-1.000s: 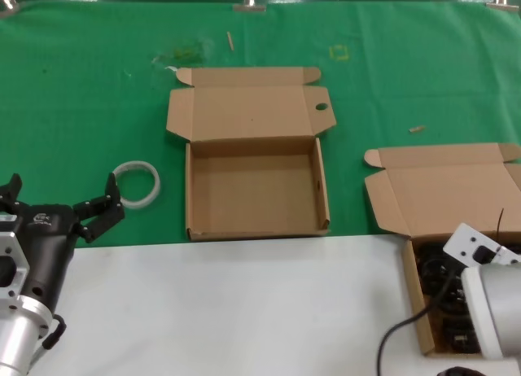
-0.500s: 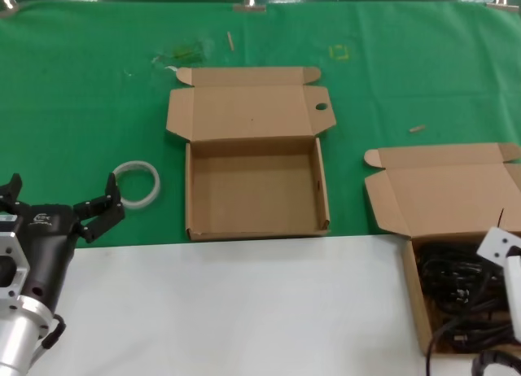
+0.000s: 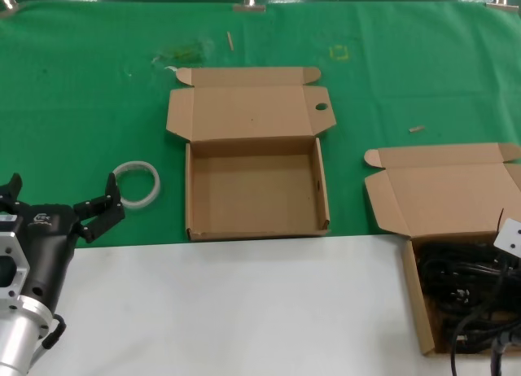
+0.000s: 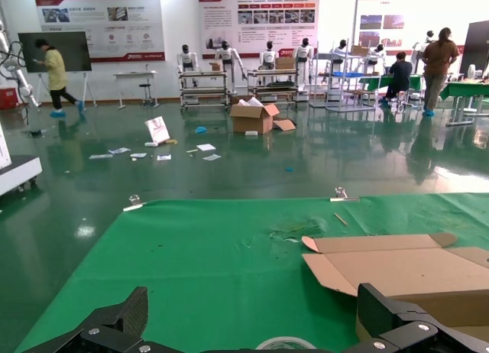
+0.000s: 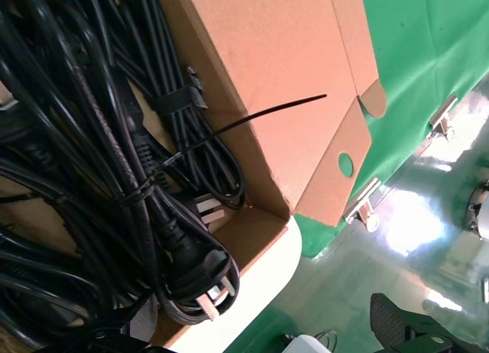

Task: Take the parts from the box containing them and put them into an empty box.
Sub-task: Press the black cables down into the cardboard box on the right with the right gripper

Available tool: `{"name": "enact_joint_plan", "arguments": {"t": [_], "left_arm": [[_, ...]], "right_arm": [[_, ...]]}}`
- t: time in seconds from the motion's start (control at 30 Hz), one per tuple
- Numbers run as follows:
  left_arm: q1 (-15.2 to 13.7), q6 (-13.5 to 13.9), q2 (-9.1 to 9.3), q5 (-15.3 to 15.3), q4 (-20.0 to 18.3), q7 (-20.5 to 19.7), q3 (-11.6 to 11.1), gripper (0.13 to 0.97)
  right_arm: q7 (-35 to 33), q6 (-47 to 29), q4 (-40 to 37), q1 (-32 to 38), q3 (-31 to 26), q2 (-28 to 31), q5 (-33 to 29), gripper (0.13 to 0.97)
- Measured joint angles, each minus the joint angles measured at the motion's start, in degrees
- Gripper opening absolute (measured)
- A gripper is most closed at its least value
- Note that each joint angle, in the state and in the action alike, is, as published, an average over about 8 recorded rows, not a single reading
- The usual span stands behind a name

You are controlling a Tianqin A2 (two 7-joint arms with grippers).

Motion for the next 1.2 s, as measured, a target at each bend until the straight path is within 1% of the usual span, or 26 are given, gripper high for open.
{"name": "enact_joint_plan", "arguments": {"t": [0.27, 0.67, 0.97, 1.2], "left_arm": [[0.0, 0.0, 0.00, 0.0, 0.0, 0.0, 0.0, 0.965], [0.0, 0.0, 0.00, 0.0, 0.0, 0.0, 0.0, 0.965], [0.0, 0.0, 0.00, 0.0, 0.0, 0.0, 0.0, 0.965], [0.0, 0.0, 0.00, 0.0, 0.0, 0.0, 0.0, 0.965]], "right_arm": [[0.2, -0.6, -0.8, 0.4, -0.2, 0.0, 0.0, 0.966], [4.1, 0.4, -0.6, -0.5, -3.9, -0.1, 0.0, 0.966], [6.3, 1.4, 0.1, -1.3, -5.2, -0.1, 0.0, 0.966], [7.7, 2.3, 0.8, -1.7, -6.2, -0.1, 0.0, 0.948]]}}
